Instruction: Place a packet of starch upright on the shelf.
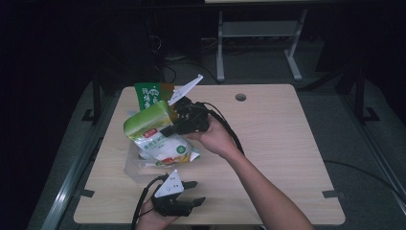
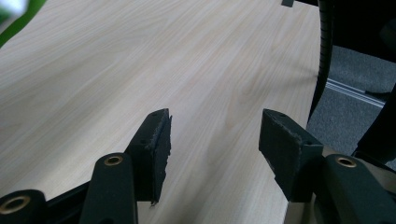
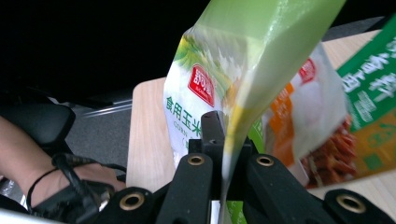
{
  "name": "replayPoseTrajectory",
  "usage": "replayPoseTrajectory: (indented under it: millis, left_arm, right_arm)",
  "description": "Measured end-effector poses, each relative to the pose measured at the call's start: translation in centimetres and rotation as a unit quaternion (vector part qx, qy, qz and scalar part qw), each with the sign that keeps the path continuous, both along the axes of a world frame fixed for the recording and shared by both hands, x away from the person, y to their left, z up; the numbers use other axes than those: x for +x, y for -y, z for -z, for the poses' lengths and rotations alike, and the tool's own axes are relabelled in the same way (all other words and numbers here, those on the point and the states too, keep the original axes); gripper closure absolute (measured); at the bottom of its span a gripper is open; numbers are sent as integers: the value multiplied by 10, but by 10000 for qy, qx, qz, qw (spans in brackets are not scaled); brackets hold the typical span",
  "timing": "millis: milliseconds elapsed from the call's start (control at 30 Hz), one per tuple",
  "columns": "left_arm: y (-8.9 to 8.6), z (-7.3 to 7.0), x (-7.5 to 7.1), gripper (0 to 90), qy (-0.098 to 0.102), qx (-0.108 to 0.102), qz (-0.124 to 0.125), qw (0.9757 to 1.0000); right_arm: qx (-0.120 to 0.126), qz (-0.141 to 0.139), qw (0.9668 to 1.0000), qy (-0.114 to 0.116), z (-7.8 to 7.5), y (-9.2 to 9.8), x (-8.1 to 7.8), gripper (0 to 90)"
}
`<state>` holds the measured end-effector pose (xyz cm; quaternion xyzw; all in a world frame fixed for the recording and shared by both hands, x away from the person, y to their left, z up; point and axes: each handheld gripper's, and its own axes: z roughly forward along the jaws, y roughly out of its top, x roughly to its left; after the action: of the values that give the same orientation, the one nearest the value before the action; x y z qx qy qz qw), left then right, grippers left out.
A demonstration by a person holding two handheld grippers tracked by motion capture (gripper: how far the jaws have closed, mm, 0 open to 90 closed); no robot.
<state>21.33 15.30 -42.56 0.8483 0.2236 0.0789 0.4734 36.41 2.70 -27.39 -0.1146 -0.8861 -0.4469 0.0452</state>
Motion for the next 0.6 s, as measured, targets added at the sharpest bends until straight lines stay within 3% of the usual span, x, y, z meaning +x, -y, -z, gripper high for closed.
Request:
replayPoseTrajectory:
  millis: [600]
  left_arm:
    - [-1,0,-2,429,21,24,61,10000]
  right_arm:
    - [2,-354,9990,-291,19,-55,9,895]
